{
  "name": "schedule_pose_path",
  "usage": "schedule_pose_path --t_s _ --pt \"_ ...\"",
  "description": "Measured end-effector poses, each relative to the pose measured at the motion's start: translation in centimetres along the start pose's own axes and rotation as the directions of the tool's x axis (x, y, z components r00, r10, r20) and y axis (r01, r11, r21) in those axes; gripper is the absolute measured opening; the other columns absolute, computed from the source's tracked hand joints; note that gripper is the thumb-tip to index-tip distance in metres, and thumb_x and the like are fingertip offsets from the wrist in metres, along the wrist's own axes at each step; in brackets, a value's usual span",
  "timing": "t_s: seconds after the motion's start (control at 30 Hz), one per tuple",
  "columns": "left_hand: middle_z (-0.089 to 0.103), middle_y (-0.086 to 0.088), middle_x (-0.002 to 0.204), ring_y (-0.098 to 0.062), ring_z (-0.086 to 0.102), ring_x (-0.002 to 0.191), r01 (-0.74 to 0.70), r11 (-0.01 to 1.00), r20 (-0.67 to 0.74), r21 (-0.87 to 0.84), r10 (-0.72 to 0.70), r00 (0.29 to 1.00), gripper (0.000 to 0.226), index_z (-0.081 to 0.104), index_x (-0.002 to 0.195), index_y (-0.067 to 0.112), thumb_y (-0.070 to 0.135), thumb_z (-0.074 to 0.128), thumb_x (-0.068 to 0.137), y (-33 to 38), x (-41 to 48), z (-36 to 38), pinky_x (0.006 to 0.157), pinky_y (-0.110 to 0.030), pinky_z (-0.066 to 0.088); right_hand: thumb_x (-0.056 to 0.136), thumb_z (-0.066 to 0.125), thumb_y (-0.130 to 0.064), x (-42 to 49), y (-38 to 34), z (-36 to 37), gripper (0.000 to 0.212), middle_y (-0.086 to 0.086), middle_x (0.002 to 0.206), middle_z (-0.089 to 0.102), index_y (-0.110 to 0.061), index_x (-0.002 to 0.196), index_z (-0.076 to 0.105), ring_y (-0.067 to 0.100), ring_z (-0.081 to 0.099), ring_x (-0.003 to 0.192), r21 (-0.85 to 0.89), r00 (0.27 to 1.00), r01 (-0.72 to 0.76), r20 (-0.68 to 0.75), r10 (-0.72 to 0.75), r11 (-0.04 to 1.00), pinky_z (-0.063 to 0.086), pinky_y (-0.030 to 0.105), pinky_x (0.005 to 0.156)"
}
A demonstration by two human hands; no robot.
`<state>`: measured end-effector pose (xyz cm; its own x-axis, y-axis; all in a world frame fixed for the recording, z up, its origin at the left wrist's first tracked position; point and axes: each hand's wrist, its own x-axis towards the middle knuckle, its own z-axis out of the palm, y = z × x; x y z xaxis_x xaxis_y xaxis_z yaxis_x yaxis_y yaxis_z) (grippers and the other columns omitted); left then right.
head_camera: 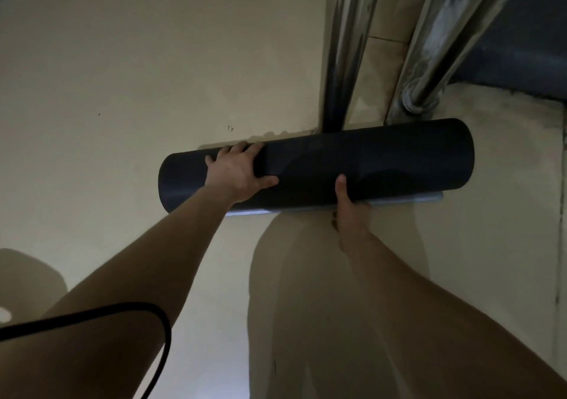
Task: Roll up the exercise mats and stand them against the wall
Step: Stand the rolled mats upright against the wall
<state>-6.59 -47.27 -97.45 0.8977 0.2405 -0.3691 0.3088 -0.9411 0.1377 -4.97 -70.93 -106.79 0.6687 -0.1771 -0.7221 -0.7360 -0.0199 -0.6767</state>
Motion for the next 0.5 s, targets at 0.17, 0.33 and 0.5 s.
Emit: schedule_pose_path --t_s 0.17,0.33,0.5 --pt "0.045 -0.007 0.150 -0.039 0.039 0.139 0.028 0.997 0.024 -0.067 -0.027 0.999 0.088 0.030 0.145 0.032 0.064 0.075 0.076 0.5 0.6 -0.2 0.111 -0.073 0.023 0.019 0.086 -0.088 -0.6 -0.9 1.1 0.146 0.001 0.138 0.063 -0.020 0.144 0.054 0.026 0.061 0.123 0.202 0.997 -0.076 0.031 0.071 0.976 0.047 0.049 0.113" --pt "0.049 -0.006 0.150 -0.035 0.043 0.139 -0.057 0.998 0.146 0.028 0.052 0.988 0.110 0.019 0.151 0.030 0.071 0.078 0.067 0.2 2.6 -1.7 0.119 -0.062 0.019 0.004 0.085 -0.083 -1.3 -3.1 2.5 0.166 0.003 0.139 0.059 -0.017 0.150 0.040 0.029 0.059 0.123 0.241 0.989 -0.138 0.077 0.123 0.961 0.048 0.050 0.111" --pt "0.047 -0.003 0.149 -0.034 0.049 0.129 -0.039 0.999 0.209 0.002 0.038 0.977 0.117 0.025 0.154 0.035 0.080 0.077 0.059 0.2 2.7 -2.1 0.106 -0.051 0.043 0.000 0.084 -0.086 -1.1 -2.7 2.5 0.173 0.003 0.137 0.055 -0.025 0.152 0.029 0.031 0.060 0.120 0.255 0.986 -0.165 0.056 0.155 0.953 0.051 0.053 0.106"
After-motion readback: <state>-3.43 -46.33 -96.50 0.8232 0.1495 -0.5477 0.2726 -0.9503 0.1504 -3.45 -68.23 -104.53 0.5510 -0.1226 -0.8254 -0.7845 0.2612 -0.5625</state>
